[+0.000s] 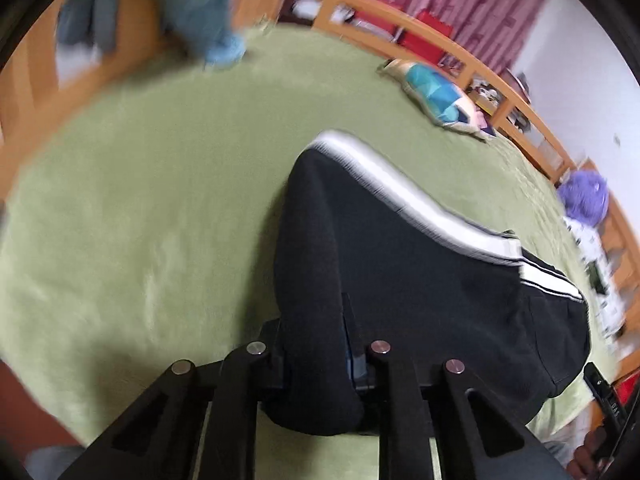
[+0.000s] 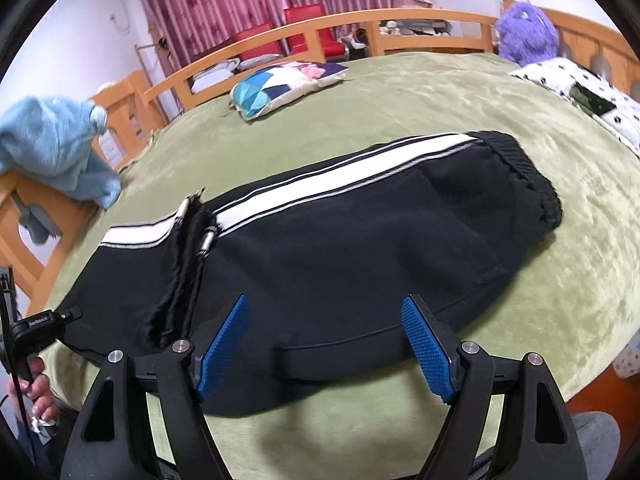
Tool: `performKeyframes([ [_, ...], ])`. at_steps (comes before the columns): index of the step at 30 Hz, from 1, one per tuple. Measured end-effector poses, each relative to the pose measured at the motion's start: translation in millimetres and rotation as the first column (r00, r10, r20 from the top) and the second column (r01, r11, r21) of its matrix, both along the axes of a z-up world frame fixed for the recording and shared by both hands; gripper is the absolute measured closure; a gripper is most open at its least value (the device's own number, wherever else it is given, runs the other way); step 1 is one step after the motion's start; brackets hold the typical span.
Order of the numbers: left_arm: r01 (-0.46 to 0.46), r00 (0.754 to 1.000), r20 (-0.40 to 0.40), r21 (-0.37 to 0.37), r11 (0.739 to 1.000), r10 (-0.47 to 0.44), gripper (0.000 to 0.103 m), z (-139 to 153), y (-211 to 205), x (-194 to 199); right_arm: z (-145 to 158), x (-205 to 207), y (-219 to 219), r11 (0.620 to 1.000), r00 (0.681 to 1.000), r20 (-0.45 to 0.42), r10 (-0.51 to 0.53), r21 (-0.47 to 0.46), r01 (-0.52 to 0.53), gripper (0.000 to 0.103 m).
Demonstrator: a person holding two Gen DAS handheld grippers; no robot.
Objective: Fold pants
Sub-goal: 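Grasp the cuff end with the left tool and fold it toward the waistband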
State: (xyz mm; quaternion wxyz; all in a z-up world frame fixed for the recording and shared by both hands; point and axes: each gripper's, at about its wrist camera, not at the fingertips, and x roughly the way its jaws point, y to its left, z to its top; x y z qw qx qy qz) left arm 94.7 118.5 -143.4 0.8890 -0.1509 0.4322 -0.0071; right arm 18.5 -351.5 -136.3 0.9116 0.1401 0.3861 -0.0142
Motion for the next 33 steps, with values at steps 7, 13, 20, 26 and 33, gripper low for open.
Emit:
performKeyframes([
  [7, 0.122, 0.981, 0.093, 0.389, 0.913, -0.171, 0.087, 127, -139, -4, 10, -7, -53, 0.996, 0.998, 0.039, -0.041, -0.083, 0.045, 0.024],
  [13, 0.314, 0.896, 0.127, 0.498, 0.809, -0.426, 0.087, 183, -307, -18, 15, -26, -133, 0.986, 0.989, 0.037, -0.145, -0.079, 0.147, 0.024],
  [20, 0.641, 0.722, 0.12, 0.256, 0.724, -0.682, 0.065, 169, -443, -12, 12, -58, -214, 0.961, 0.961, 0.001, -0.277, -0.012, 0.277, 0.024],
  [26, 0.563, 0.787, 0.111, 0.273, 0.78, -0.607, 0.044, 145, -415, 1, 12, -58, -230, 0.97, 0.971, 0.016, -0.239, 0.051, 0.238, 0.024],
  [33, 0.435, 0.897, -0.035, 0.245, 0.866, -0.441, 0.043, 87, -329, 20, -7, -1, -208, 0.979, 0.996, 0.029, -0.084, 0.187, 0.077, 0.024],
])
